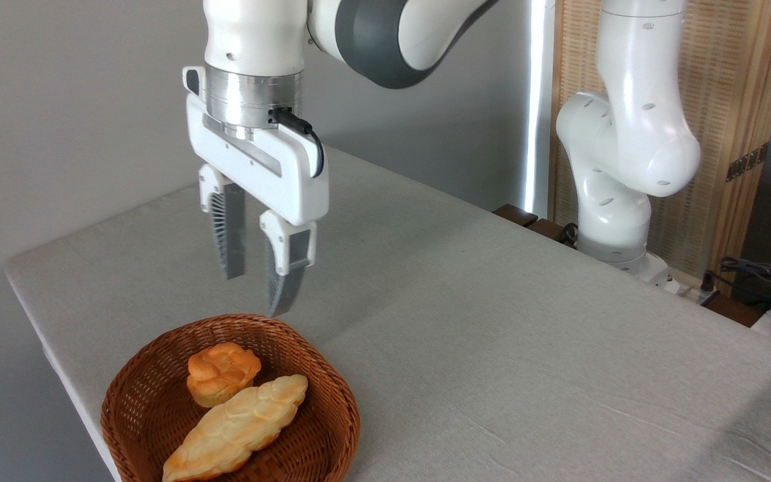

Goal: Put bread into the basket
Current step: 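Open the gripper to release the roll and raise it away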

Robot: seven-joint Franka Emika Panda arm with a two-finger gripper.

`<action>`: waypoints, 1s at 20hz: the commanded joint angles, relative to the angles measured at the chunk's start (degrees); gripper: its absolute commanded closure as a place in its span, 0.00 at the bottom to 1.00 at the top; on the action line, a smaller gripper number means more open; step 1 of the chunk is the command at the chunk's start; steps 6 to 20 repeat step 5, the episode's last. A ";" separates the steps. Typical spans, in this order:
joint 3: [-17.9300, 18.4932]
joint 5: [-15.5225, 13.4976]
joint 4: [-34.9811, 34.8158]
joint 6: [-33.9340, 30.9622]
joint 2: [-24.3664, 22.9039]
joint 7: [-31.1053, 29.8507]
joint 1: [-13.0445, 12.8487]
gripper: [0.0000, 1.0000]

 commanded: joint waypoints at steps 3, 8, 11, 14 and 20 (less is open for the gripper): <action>-1.81 3.04 1.37 -8.78 1.26 -6.39 -0.74 0.00; -1.90 3.74 1.37 -8.78 1.44 -6.67 -0.74 0.00; -1.90 3.74 1.37 -8.78 1.44 -6.67 -0.74 0.00; -1.90 3.74 1.37 -8.78 1.44 -6.67 -0.74 0.00; -1.90 3.74 1.37 -8.78 1.44 -6.67 -0.74 0.00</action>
